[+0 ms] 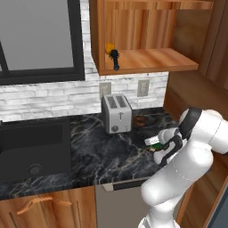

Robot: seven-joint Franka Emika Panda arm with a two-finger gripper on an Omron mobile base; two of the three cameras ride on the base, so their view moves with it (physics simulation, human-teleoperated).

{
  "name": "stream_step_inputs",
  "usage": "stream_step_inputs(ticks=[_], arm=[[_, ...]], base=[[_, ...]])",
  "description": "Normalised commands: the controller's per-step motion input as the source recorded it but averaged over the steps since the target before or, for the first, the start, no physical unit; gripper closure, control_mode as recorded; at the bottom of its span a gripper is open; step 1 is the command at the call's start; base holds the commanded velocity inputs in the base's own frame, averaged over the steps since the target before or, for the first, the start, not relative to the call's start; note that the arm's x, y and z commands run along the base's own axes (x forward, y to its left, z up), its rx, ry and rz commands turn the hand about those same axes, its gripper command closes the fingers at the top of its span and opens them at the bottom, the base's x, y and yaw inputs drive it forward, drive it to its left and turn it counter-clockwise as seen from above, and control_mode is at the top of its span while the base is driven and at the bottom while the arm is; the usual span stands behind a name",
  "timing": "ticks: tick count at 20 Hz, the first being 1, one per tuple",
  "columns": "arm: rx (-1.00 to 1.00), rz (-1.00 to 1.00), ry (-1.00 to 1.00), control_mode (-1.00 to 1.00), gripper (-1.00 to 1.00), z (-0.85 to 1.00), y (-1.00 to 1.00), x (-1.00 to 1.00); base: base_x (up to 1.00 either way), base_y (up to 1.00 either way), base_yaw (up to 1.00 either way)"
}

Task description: Pick the dish brush and sponge from the cabinet and place them on the counter.

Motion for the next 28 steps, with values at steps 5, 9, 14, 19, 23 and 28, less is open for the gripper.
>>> stream_step_inputs(ticks=[5,9,14,19,23,28], arm=[[-0.17,0.0,0.09,-1.0,-1.0,0.6,0.08,-0.01],[-0.15,0.0,0.03,-1.0,-1.0,0.61,0.22,0.0],[-0.14,0.0,0.0,-1.0,-1.0,0.55,0.29,-0.14],[-0.03,0.0,-0.04,-1.0,-1.0,0.21,0.12,-0.34],[0.07,0.0,-0.07,-1.0,-1.0,0.0,0.0,-0.29],[0.2,0.0,-0.09,-1.0,-1.0,0.1,0.0,-0.45]], base=[[0.0,0.0,0.0],[0.0,0.0,0.0],[0.0,0.0,0.0],[0.0,0.0,0.0],[0.0,0.0,0.0],[0.0,0.0,0.0]])
